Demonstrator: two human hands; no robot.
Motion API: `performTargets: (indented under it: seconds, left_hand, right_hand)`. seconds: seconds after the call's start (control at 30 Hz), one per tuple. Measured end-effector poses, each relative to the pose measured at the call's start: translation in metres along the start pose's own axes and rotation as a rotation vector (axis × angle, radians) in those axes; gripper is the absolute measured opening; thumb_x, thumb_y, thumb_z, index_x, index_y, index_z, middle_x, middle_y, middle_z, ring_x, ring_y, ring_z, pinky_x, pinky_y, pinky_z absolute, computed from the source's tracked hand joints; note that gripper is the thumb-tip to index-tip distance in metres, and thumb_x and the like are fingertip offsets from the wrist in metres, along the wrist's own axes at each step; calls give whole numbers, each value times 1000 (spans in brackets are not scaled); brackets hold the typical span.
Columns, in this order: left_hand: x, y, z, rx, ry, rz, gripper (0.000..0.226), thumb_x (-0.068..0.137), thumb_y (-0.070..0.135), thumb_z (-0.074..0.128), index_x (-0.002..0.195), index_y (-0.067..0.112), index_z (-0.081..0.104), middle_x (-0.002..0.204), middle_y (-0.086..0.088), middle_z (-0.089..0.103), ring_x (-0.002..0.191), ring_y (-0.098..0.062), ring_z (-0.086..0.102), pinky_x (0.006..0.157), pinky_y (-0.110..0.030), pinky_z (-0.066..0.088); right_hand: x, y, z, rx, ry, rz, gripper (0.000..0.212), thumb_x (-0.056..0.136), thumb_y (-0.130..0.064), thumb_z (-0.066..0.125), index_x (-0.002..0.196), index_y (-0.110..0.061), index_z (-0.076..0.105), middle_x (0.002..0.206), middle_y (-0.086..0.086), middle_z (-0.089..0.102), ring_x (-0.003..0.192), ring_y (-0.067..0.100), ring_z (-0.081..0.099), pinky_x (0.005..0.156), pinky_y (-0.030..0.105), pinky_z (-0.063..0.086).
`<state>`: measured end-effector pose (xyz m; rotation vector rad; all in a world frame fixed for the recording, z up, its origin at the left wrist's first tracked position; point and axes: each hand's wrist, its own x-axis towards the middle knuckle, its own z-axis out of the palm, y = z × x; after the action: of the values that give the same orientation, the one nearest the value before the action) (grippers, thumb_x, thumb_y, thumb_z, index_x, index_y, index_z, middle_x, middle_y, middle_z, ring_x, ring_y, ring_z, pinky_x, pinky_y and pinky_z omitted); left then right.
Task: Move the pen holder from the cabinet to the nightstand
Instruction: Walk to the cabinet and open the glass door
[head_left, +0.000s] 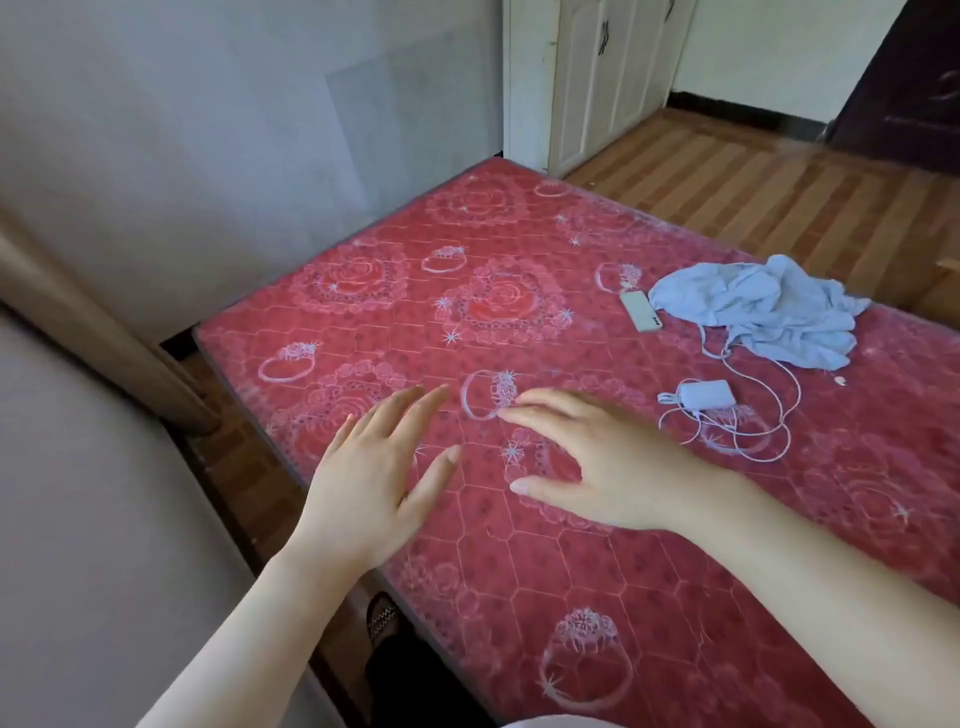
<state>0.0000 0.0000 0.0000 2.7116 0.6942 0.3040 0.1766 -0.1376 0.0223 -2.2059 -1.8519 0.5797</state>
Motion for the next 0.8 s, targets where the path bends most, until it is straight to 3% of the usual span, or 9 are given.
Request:
performTargets:
  seconds: [0.43, 0.63, 0.8]
  left_hand:
    - [134, -165, -41, -59, -140, 202, 57, 90, 58, 25, 140, 31, 28, 143, 5, 39, 127, -18, 41, 101, -38, 37]
    - [155, -214, -44, -131, -266, 205, 60, 88, 62, 21, 140, 33, 28, 145, 7, 36, 130, -18, 39, 103, -44, 38]
    - [142, -211, -41, -134, -292, 181, 60, 88, 62, 22, 139, 32, 29, 145, 7, 36, 130, -18, 39, 104, -41, 36]
  right_hand:
    - [160, -45, -13, 95, 134, 264, 60, 84, -59, 43, 138, -40, 24, 144, -21, 22, 127, 3, 30, 88, 25, 33]
    - [198, -60, -9, 230, 140, 381, 57, 85, -57, 44, 136, -40, 28, 141, -24, 27, 126, -1, 30, 98, 26, 32]
    - [204, -66, 1, 251, 119, 349, 56, 85, -57, 43, 136, -38, 29, 142, -22, 29, 126, -1, 32, 98, 26, 32]
